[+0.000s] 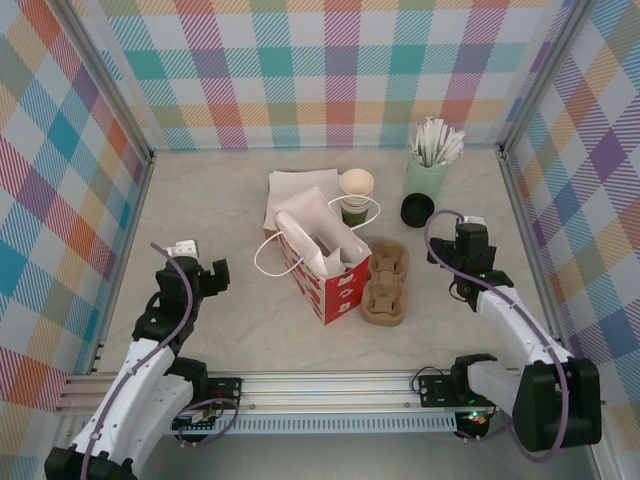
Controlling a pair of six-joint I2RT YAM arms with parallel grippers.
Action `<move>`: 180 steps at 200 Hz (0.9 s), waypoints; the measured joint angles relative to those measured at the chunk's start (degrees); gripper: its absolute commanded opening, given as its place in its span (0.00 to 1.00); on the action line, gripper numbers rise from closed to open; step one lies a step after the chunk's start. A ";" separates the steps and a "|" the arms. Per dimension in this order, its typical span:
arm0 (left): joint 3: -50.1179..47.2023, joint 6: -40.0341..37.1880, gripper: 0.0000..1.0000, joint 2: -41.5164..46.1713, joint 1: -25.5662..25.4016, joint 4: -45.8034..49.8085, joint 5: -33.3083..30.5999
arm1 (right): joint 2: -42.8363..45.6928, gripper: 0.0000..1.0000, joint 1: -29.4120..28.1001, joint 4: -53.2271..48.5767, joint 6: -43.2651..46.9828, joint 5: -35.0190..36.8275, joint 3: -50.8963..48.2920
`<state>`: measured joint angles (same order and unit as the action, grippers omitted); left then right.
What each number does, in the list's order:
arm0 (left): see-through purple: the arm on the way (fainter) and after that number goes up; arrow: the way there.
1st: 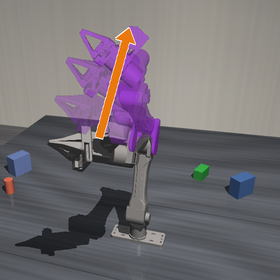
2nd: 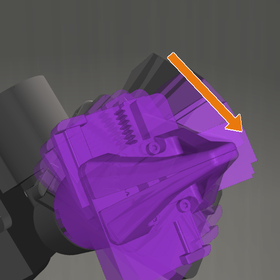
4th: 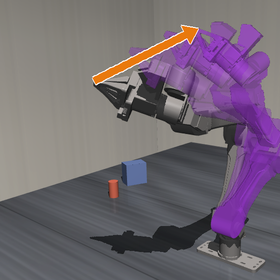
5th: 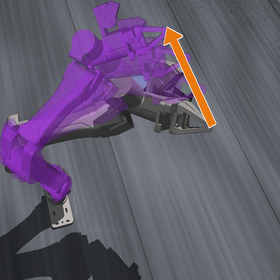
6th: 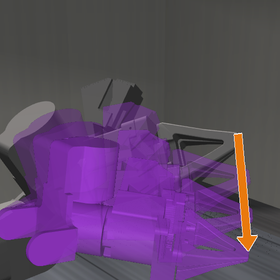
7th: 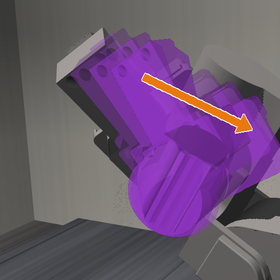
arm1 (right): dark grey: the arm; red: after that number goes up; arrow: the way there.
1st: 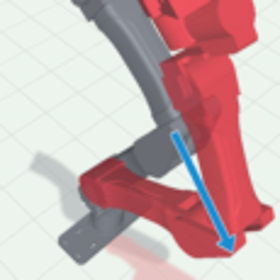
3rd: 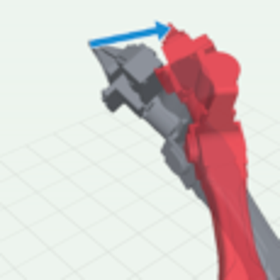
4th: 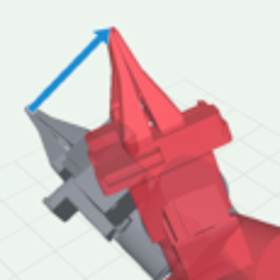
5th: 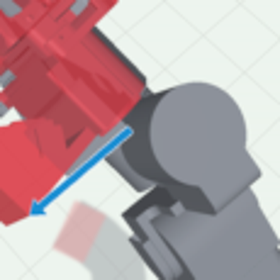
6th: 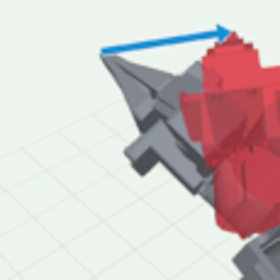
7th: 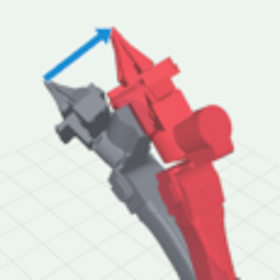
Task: Pack the takeout coffee
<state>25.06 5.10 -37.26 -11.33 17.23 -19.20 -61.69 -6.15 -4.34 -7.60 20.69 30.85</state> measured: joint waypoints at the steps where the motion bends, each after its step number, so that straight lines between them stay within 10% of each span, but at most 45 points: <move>1: -0.07 0.00 1.00 -0.17 0.00 -0.22 0.00 | -0.20 1.00 0.09 0.57 0.07 -0.13 -0.22; 122: -6.19 -1.77 1.00 -17.57 0.90 -25.18 -0.22 | -23.37 1.00 3.23 42.93 6.10 -12.07 -6.75; 180: -8.04 -4.17 1.00 -25.53 2.69 -40.13 1.09 | -25.92 1.00 5.57 47.01 6.80 -19.04 -7.80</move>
<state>17.02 0.93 -62.78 -8.64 -22.90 -18.11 -87.61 -0.58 42.68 -0.80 1.65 23.05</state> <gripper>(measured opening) 0.999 0.996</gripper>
